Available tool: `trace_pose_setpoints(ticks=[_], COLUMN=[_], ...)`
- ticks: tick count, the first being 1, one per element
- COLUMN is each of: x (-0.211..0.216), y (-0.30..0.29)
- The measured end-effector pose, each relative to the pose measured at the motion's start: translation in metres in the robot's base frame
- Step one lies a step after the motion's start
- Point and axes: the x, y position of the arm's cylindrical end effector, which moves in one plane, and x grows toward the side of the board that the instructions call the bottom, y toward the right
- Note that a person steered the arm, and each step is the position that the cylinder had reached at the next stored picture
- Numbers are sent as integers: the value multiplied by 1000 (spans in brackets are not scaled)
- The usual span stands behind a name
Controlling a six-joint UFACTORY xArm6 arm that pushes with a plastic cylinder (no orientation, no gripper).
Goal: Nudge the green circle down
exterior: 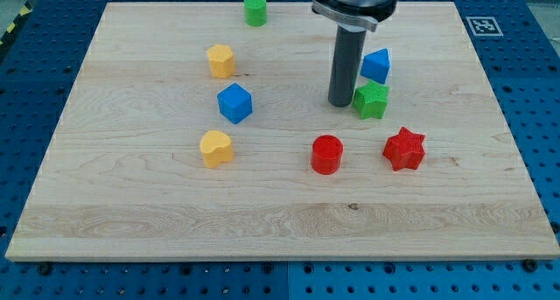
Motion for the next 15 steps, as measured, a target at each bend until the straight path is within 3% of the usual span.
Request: trace_pose_setpoints(ticks=[3,6,8,13,15], x=[-5,-93,-220,-219,-219], y=[23,-42,-61,-117,-196])
